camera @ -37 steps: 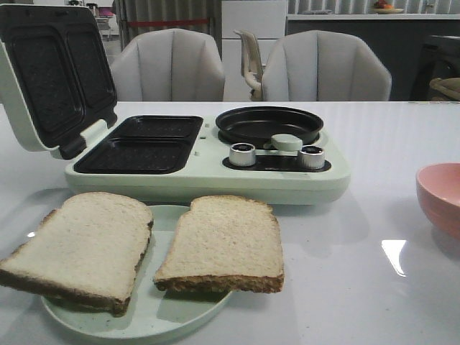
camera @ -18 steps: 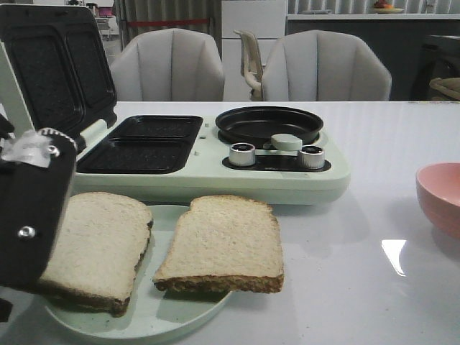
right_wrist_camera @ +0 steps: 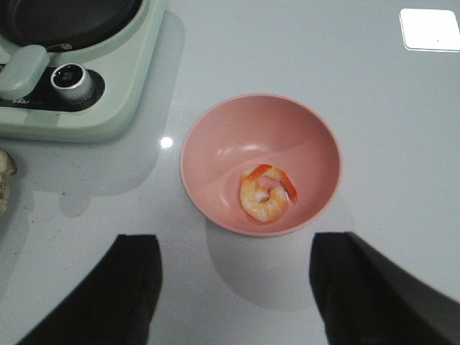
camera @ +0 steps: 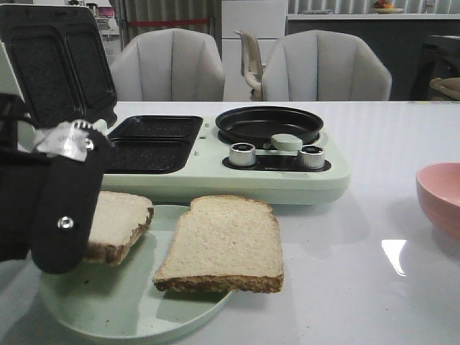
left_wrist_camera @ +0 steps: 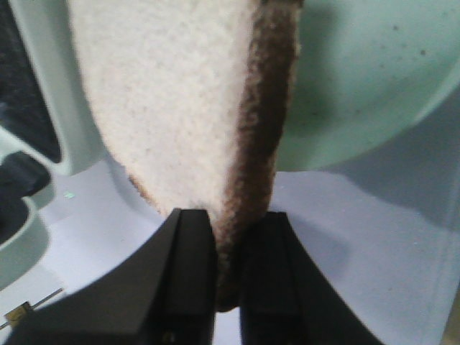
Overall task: Make breakfast with bread and shrimp
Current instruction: 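Grasp the bread slice nearest the left gripper with the left gripper, then lower the bread slice onto the sandwich maker plate and release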
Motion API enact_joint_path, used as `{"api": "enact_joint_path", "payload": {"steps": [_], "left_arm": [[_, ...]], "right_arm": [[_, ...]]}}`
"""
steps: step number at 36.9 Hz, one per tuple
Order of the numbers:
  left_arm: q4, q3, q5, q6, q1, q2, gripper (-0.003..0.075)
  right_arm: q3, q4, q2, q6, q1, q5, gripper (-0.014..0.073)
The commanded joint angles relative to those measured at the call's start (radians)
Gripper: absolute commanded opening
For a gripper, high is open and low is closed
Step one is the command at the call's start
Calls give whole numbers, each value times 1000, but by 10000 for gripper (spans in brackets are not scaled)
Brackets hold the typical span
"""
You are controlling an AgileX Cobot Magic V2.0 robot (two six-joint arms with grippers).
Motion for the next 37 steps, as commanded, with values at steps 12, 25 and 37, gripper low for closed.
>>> {"api": "enact_joint_path", "payload": {"steps": [12,25,37], "left_arm": [[550,-102,-77,-199,154,-117,100],[552,-635,-335,-199,526,331,99],[552,-885,-364,-199,603,595,109]], "right_arm": [[-30,1,2,-4,-9,-73,549],[-30,1,2,-4,-9,-73,549],[-30,1,2,-4,-9,-73,549]]}}
